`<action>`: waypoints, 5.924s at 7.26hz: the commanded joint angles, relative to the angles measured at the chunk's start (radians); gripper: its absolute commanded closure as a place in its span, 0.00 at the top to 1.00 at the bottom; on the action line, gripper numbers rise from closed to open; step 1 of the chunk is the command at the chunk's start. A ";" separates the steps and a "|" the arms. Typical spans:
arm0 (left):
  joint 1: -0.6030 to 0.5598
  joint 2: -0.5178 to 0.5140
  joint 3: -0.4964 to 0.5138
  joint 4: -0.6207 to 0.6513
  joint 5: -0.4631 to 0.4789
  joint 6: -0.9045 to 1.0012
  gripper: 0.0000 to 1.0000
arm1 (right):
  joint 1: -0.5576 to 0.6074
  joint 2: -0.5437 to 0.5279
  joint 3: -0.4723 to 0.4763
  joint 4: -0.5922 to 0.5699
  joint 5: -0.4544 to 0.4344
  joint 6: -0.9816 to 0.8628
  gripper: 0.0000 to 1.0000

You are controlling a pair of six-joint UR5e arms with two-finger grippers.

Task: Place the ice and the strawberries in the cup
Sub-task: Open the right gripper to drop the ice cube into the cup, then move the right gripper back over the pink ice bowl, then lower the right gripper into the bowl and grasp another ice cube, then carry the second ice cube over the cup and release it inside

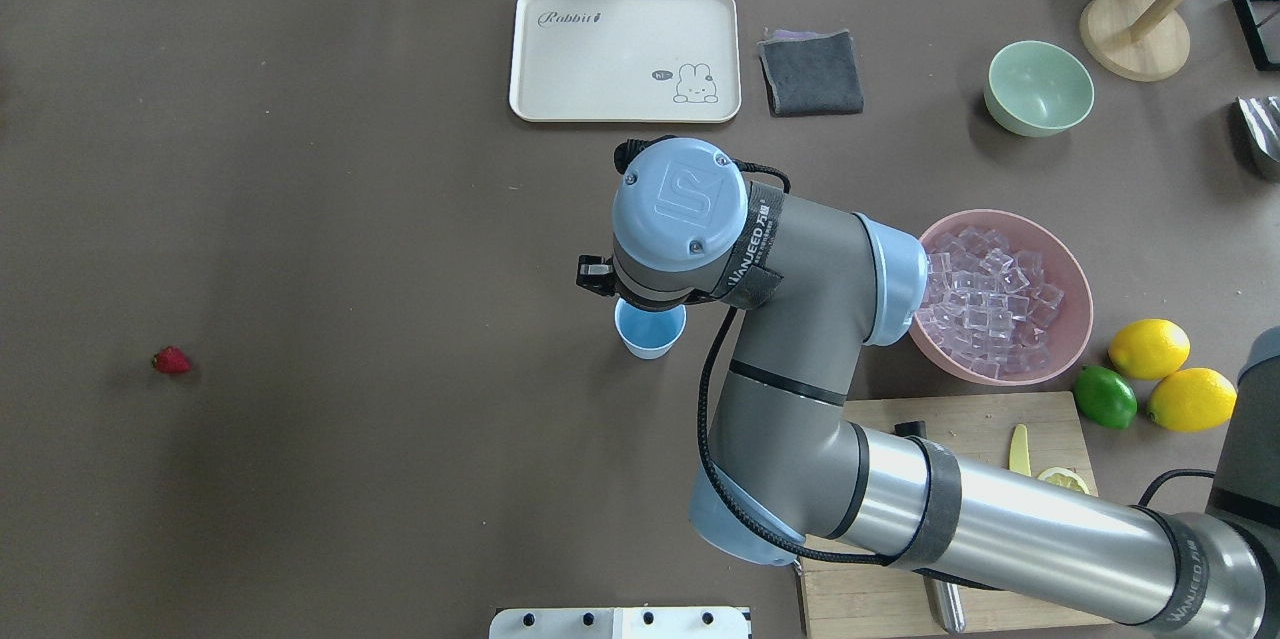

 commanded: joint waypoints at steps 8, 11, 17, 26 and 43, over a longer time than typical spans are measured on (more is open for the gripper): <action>0.000 -0.003 0.005 -0.016 0.000 -0.001 0.98 | 0.300 -0.464 0.286 0.012 0.218 -0.506 1.00; 0.000 -0.003 0.004 -0.019 0.002 -0.001 0.98 | 0.324 -0.626 0.282 0.207 0.242 -0.512 0.99; 0.011 -0.010 0.004 -0.019 0.003 -0.004 0.98 | 0.332 -0.683 0.217 0.308 0.248 -0.419 0.84; 0.015 -0.012 0.004 -0.019 0.002 -0.004 0.98 | 0.257 -0.723 0.219 0.340 0.232 -0.261 0.79; 0.035 -0.012 0.004 -0.019 0.003 -0.005 0.98 | 0.175 -0.192 0.210 -0.059 0.229 -0.238 0.00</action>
